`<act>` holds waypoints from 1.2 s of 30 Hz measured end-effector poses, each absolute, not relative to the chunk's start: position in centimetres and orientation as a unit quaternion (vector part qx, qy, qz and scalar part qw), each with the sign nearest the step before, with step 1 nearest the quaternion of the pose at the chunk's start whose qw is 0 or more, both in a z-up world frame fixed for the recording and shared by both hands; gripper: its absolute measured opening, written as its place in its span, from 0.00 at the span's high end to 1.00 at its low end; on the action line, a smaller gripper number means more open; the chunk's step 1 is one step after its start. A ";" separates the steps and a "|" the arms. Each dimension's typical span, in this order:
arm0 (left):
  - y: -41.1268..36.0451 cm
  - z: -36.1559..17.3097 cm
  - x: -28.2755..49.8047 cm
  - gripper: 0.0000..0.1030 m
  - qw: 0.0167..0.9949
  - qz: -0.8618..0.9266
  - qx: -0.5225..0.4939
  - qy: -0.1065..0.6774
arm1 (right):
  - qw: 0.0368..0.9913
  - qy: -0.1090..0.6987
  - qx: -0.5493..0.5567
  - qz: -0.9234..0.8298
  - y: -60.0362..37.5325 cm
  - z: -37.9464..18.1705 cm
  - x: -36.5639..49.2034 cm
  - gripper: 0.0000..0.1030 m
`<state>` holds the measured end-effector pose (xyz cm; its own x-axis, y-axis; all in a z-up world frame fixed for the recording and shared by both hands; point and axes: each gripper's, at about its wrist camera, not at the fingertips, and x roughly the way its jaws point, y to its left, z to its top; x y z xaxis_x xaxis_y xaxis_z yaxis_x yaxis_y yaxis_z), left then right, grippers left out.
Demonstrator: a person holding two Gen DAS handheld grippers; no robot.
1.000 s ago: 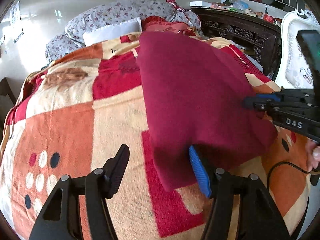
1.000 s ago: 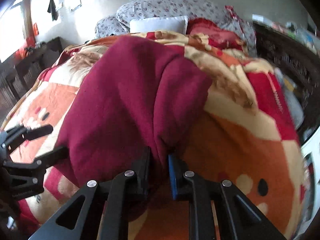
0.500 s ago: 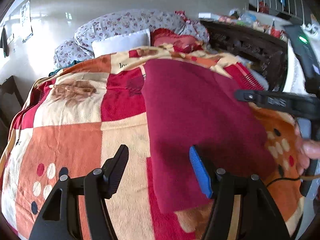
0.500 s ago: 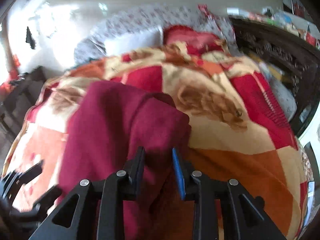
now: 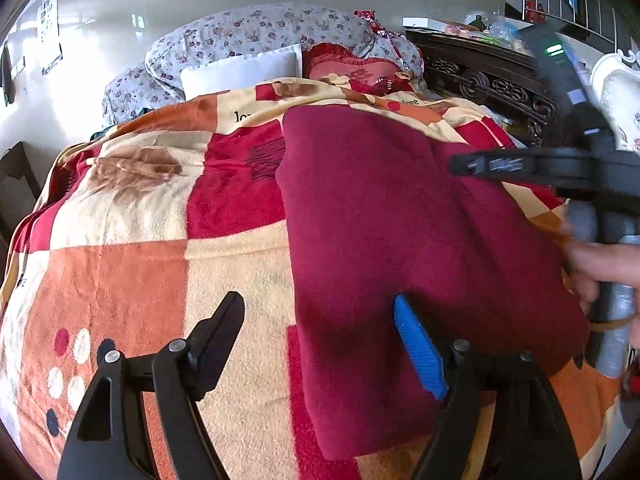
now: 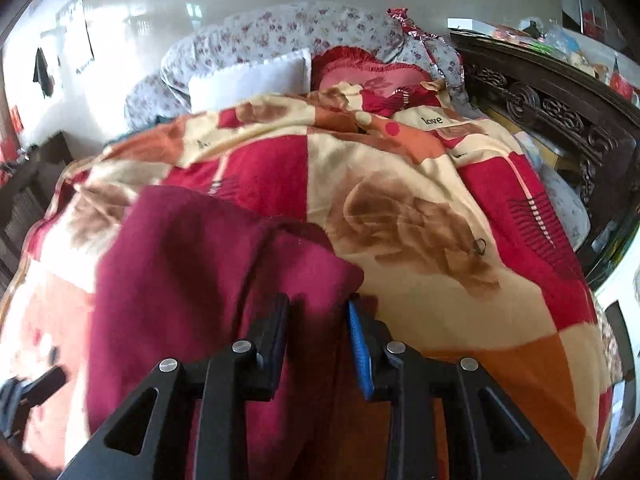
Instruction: Fold small clothes
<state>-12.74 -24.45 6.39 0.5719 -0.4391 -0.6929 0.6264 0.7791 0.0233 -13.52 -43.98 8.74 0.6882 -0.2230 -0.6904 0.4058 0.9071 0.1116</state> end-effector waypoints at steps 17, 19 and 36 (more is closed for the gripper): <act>-24.1 6.1 -13.4 0.24 0.880 -0.293 0.134 0.350 | 0.904 0.386 0.125 -0.132 -39.8 5.5 -19.2 0.52; -24.0 6.3 -13.5 0.24 0.880 -0.292 0.136 0.350 | 0.908 0.377 0.126 -0.131 -39.5 6.2 -19.9 0.51; -21.7 7.9 -11.5 0.20 0.863 -0.330 0.084 0.373 | 0.892 0.334 0.296 -0.069 -43.7 4.5 -20.9 0.18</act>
<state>-11.53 -21.72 7.90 0.5041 -0.5077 -0.6987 0.6325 0.7679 -0.1017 -20.91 -43.72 4.53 0.7675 0.0749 -0.6367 0.3209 0.8149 0.4827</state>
